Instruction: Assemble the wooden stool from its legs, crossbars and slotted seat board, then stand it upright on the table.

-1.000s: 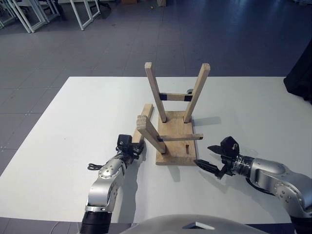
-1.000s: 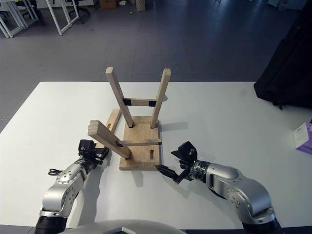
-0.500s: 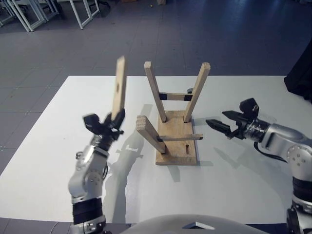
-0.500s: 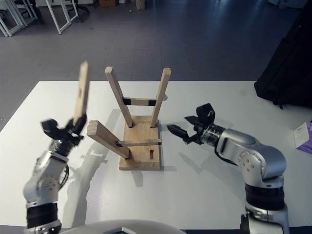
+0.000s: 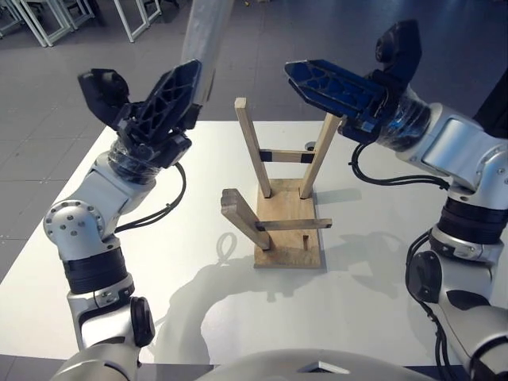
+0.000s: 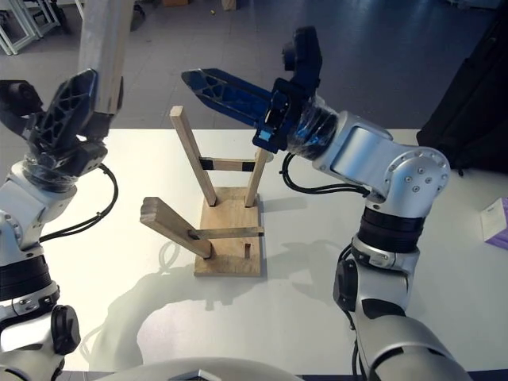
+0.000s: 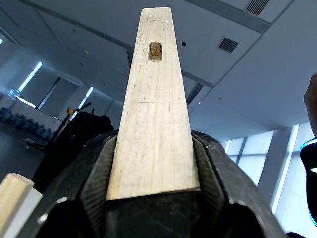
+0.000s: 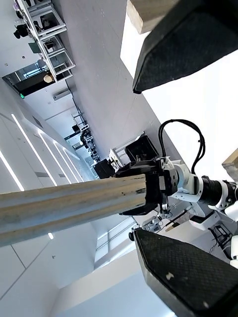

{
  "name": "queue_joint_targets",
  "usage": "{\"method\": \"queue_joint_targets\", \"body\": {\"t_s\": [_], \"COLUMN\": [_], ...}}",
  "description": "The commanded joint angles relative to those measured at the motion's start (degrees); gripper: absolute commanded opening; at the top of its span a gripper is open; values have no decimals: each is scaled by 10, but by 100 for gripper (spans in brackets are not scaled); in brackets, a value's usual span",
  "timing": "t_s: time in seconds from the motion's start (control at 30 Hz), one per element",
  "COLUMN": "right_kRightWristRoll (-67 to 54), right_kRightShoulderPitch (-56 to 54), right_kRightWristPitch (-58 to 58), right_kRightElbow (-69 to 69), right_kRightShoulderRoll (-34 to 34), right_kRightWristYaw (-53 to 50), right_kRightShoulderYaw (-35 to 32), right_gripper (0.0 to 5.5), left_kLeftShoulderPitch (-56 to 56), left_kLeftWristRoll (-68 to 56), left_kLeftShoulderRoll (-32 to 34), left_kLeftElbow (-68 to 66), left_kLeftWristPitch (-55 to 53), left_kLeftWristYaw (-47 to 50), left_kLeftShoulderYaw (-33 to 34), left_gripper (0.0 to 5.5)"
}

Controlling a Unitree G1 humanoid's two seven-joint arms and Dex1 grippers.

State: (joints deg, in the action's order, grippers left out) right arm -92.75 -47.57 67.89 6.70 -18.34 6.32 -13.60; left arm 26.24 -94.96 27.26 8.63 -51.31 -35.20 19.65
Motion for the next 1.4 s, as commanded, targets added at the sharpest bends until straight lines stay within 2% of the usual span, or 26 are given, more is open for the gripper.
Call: {"method": "queue_joint_targets", "body": {"t_s": [0.03, 0.2, 0.7, 0.9, 1.0, 1.2, 1.23, 1.3, 1.4], "right_kRightWristRoll": [-25, -29, -78, -40, 6, 45, 69, 161, 274], "right_kRightShoulderPitch": [-34, -61, -70, -68, -74, -59, -37, 51, 203], "right_kRightWristPitch": [-12, -29, -44, -47, -56, -42, -42, -125, -200], "right_kRightElbow": [-9, -22, -39, -54, -63, -81, -67, 4, 31], "right_kRightShoulderRoll": [-6, -1, -20, -37, -51, -126, -149, -169, -217], "right_kRightWristYaw": [-11, -14, -7, 18, 30, 63, 89, 202, 367], "right_kRightShoulderYaw": [19, 39, 53, 51, 44, 3, 2, -2, 27], "right_gripper": [500, 500, 224, 216, 203, 203, 202, 202, 202], "left_kLeftShoulderPitch": [16, 14, -12, -5, 8, -3, -10, -36, -84], "left_kLeftWristRoll": [40, 92, 152, 146, 130, 165, 171, 197, 239], "left_kLeftShoulderRoll": [12, 16, 25, 16, 19, 50, 52, 50, 30], "left_kLeftElbow": [0, 7, 21, 16, -2, -23, -21, -5, 31], "left_kLeftWristPitch": [-17, -26, -24, -22, -25, -12, -6, 19, 60], "left_kLeftWristYaw": [-29, -56, -98, -89, -78, -90, -88, -74, -56], "left_kLeftShoulderYaw": [-31, -58, -64, -49, -34, -7, 3, 19, 23], "left_gripper": [204, 204, 204, 204, 271, 354, 376, 402, 437]}}
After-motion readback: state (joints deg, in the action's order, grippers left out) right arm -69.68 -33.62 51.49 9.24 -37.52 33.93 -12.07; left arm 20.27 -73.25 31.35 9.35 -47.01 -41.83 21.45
